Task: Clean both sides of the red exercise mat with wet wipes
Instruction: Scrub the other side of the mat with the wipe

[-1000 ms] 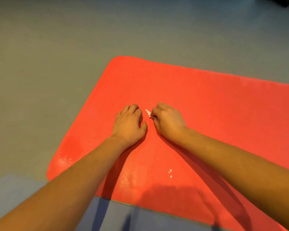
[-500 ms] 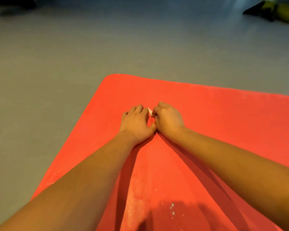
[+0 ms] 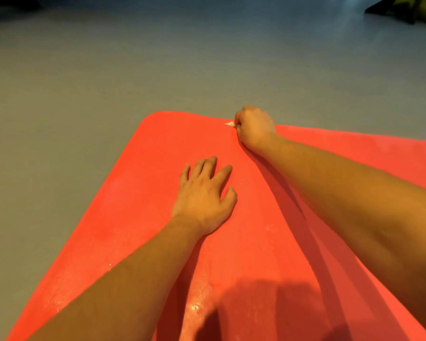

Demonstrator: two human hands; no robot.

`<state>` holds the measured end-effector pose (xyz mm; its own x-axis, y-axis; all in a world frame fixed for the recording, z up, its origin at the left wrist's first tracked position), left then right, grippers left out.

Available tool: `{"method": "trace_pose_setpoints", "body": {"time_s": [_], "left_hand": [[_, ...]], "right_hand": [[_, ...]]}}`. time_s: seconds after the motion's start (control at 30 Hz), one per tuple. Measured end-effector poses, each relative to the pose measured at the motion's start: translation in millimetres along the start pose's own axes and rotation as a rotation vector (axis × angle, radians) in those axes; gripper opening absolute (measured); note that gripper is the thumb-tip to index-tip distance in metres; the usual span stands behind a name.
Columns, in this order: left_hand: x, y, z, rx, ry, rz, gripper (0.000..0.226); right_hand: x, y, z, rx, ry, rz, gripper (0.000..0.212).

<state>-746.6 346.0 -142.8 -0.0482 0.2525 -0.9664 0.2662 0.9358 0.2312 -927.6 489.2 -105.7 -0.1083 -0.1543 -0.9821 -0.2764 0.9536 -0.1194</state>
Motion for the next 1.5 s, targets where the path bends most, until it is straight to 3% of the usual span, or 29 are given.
{"method": "trace_pose_setpoints", "body": {"time_s": [0.2,0.4,0.67,0.77,1.07,1.33,1.5], "left_hand": [[-2.5,0.3,0.4,-0.011,-0.022,0.008,0.059],[-3.5,0.3,0.7,-0.013,-0.012,-0.007,0.060],[-2.3,-1.6,-1.1,-0.021,0.003,0.014,0.057],[-3.5,-1.0,-0.7,-0.029,0.004,0.022,0.055],[-6.8,1.3,0.0,-0.019,0.059,-0.004,0.047],[-9.4,1.1,-0.3,0.026,0.095,0.053,0.040],[-14.3,0.2,0.7,0.031,0.133,0.101,0.033]], "right_hand": [[-1.8,-1.0,-10.7,0.050,-0.020,0.000,0.022],[-8.2,-9.4,44.7,-0.141,-0.013,-0.017,0.019],[-4.6,22.2,-20.6,0.023,-0.062,0.018,0.026],[-7.3,17.6,-5.4,0.028,-0.085,-0.012,0.023],[-12.3,-3.9,110.5,-0.257,0.000,-0.031,0.014],[-8.9,8.1,49.5,-0.039,-0.050,0.002,0.019],[-17.3,-11.1,103.6,-0.108,-0.049,-0.056,0.016]]}}
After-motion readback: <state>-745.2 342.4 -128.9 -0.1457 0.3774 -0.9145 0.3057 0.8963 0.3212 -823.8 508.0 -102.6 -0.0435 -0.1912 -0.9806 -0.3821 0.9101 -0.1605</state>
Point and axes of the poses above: each hand's wrist, its own z-axis away from the middle knuckle, its own x-axis out of the palm, y = z × x, the point moved 5 cm from there along -z, towards the middle knuckle, and after that the axes turned 8 degrees about -y, right-handed, at the moved point
